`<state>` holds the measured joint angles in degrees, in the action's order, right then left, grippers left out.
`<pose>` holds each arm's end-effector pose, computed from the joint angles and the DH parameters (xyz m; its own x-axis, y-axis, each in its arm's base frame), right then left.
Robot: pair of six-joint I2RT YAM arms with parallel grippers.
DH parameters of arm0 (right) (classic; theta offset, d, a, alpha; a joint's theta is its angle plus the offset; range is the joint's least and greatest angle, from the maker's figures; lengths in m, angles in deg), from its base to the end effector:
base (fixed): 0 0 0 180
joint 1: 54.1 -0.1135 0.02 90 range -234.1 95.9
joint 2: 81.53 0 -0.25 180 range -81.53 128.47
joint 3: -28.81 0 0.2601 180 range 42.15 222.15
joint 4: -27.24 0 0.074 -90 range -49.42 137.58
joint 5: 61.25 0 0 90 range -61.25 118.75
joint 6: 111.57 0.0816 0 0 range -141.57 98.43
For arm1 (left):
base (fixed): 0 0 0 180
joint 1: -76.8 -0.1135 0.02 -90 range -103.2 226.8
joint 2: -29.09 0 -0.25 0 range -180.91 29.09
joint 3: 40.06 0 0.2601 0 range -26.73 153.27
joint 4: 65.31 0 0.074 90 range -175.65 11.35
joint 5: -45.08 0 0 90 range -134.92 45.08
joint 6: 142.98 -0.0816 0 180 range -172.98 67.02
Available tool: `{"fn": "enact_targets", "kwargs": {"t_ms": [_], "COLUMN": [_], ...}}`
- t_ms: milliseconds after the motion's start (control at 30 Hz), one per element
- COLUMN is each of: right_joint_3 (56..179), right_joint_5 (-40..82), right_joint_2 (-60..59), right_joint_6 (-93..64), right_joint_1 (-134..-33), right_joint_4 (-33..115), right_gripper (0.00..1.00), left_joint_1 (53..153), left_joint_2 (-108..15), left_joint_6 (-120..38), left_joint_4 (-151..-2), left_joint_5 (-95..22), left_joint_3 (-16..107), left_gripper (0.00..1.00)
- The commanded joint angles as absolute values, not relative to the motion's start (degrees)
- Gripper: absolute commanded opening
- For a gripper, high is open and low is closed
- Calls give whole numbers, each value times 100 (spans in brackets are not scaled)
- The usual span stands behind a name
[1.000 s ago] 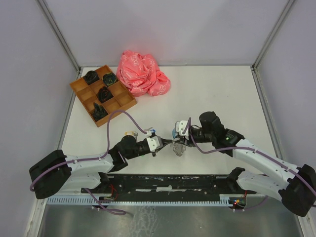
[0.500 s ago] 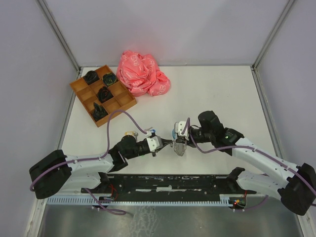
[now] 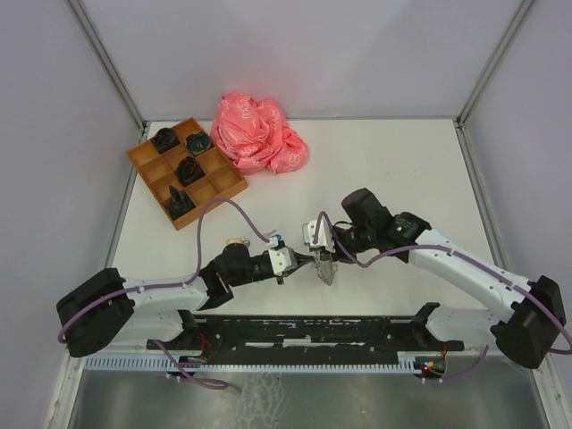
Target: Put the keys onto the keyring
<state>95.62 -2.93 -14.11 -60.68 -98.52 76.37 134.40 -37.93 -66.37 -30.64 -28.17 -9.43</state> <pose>0.1677 0.2243 0.2321 0.1057 -0.6480 -0.7543 -0.9941 -0.0496 -0.0967 0.1322 -0.2523 0.1848 0.2073 0.0871 -0.9744 0.9404 0.2567 0.2231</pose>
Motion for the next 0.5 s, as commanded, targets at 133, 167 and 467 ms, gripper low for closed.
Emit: {"fn": "enact_targets", "kwargs": {"t_ms": [133, 167, 467], "right_joint_3": [10081, 10092, 10145], "right_joint_5": [-289, -250, -146], "right_joint_2": [-1185, -1170, -966], "right_joint_6": [-6536, -6568, -6804], "right_joint_1": [-10095, -10129, -10400], "right_joint_4": [8005, 8020, 8035], "right_gripper": [1, 1, 1], "left_joint_1": [13437, 13437, 13437], "left_joint_2": [-3824, -3817, -3853], "left_joint_6": [-6946, -6954, -6890], "left_joint_4": [-2787, -2785, -2703], "left_joint_5": [-2410, -2375, -2048], "left_joint_3": [-713, -705, -675], "left_gripper": [3, 3, 3]}}
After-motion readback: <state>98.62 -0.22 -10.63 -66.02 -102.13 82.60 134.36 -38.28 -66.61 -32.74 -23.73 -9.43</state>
